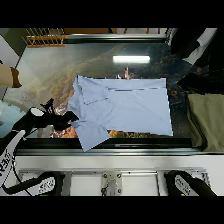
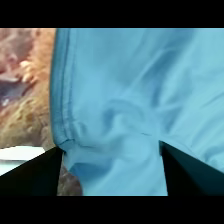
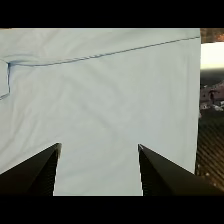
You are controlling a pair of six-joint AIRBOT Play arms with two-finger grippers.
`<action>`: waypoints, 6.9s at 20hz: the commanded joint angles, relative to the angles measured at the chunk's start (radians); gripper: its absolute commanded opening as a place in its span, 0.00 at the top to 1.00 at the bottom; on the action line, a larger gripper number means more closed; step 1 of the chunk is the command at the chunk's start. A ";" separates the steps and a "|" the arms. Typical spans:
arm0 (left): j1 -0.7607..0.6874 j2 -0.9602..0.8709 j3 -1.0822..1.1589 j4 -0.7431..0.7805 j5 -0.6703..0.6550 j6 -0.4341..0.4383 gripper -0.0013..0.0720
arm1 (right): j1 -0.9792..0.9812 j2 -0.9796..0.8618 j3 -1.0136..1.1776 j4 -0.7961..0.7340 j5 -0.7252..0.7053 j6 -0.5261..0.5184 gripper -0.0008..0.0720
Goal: Fold the clothes and pants, and hang the long-sleeved shirts on hangers.
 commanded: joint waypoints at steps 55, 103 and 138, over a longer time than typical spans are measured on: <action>0.012 0.816 1.006 0.194 -0.249 -0.157 0.97 | 0.041 0.400 0.364 -0.260 -0.128 0.159 0.97; 0.049 -0.026 0.436 0.201 -0.162 -0.050 0.28 | 0.180 -0.364 0.018 -0.285 0.066 0.162 0.29; 0.142 0.433 -0.319 0.223 -0.172 -0.152 0.27 | 0.143 -0.042 -0.845 0.045 -0.471 0.394 0.97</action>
